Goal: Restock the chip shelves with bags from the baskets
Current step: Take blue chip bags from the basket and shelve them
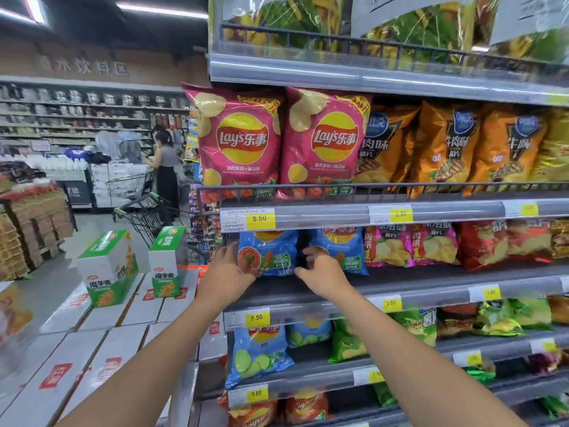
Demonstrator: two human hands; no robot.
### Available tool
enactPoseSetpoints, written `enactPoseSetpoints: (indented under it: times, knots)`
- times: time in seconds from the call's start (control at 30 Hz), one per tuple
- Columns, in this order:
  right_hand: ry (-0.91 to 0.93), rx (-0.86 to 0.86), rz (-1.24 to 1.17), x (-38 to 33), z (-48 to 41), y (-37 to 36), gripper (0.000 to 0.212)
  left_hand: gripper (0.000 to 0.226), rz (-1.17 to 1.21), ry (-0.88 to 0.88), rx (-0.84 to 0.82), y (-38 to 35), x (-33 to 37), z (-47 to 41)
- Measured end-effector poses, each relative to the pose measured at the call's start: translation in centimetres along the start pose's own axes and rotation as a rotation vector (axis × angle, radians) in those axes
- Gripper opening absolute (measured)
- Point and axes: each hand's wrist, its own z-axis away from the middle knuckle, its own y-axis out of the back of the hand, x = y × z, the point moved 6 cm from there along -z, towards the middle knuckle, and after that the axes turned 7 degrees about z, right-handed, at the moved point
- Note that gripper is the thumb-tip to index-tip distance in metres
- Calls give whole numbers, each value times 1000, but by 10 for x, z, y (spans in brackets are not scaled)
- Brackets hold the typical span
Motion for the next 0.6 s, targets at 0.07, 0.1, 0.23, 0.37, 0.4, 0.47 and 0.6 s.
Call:
enactPoseSetpoints:
  times: [0.07,0.1,0.23,0.37,0.4,0.47,0.6]
  knots:
    - [38,8,40,0,10,9,51,63,-125,-67,34,1,11,13]
    - [63,17,50,0,17,15,48,55,-186,-100,54,1,19,20]
    - [186,82,73,-6,44,46,35,25,-254,-283,192,5,60,55]
    - [327,229,8,-21,62,91,26,23,-227,-472,349,19,113,81]
    - [367,266,-18,-27,65,103,26,25,-215,-493,382,25,125,84]
    - [447,352,-54,-41,70,130,33,30,-182,-515,461,41,149,91]
    - [577,552,-74,-68,72,184,49,40,-191,-543,631,84,184,97]
